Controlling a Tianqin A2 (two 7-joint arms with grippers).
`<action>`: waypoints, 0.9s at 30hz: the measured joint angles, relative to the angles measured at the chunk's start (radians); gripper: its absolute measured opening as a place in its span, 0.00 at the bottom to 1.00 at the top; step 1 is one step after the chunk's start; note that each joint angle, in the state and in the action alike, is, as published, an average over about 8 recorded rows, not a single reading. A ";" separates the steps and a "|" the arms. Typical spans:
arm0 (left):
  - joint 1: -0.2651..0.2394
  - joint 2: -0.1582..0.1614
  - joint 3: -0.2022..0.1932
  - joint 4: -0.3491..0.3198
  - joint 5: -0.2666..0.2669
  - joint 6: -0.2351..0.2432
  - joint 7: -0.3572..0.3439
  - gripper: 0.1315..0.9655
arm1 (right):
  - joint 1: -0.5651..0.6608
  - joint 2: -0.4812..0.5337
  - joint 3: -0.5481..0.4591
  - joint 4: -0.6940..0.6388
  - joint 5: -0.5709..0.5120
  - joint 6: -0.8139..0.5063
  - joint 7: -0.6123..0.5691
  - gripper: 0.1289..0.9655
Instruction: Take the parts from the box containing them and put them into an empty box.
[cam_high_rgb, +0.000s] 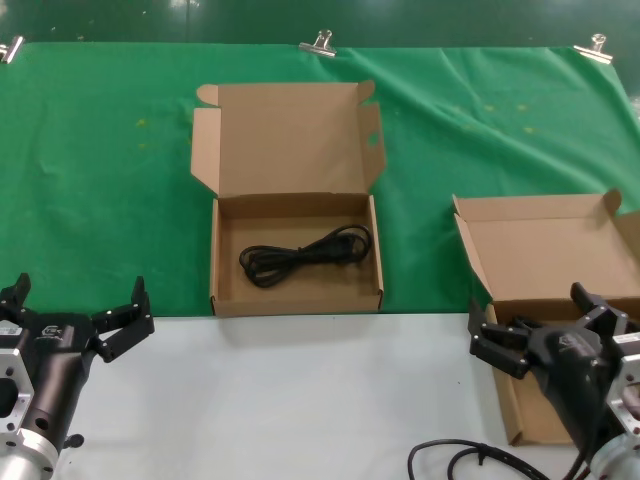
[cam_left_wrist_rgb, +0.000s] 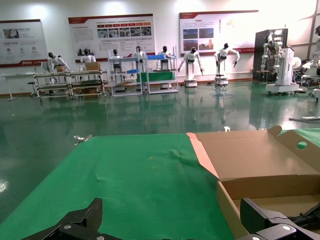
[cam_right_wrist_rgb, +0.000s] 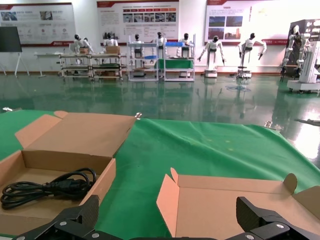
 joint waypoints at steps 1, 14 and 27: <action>0.000 0.000 0.000 0.000 0.000 0.000 0.000 1.00 | 0.000 0.000 0.000 0.000 0.000 0.000 0.000 1.00; 0.000 0.000 0.000 0.000 0.000 0.000 0.000 1.00 | 0.000 0.000 0.000 0.000 0.000 0.000 0.000 1.00; 0.000 0.000 0.000 0.000 0.000 0.000 0.000 1.00 | 0.000 0.000 0.000 0.000 0.000 0.000 0.000 1.00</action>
